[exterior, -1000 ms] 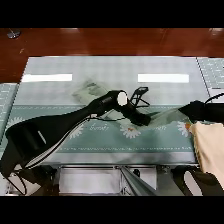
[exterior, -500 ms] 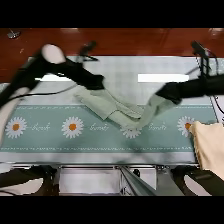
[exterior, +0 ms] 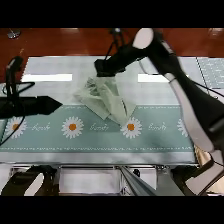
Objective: Fold the shirts.
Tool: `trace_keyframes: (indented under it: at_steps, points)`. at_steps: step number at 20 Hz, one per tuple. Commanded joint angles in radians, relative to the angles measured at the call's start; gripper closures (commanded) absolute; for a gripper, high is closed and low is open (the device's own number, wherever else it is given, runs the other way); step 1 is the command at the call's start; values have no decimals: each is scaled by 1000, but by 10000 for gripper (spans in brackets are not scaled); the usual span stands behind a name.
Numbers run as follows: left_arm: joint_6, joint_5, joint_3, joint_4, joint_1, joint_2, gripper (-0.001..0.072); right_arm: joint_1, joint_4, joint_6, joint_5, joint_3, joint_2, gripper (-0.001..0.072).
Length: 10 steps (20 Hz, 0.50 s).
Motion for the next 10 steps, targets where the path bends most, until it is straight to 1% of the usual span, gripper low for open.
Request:
trace_keyframes:
  at_steps: [1, 5, 7, 8, 9, 10]
  points:
    - [-8, 19, -140, 1, 19, 91, 683, 55, 44, 21, -43, 94, -160, 696]
    - [-8, 89, -170, 0, 19, 77, 683, 76, 74, 16, -77, 94, -198, 696]
    - [-8, 110, -170, -7, 19, 67, 683, 85, 114, 11, -140, 92, -209, 689]
    - [-8, 120, -170, -8, 19, 60, 683, 88, 179, -16, -184, 92, -219, 414]
    - [-8, 128, -170, -8, 19, 52, 683, 91, 259, -75, -215, 92, -229, 64]
    - [-8, 137, -170, -8, 19, 43, 683, 90, 317, -112, -225, 90, -228, 80]
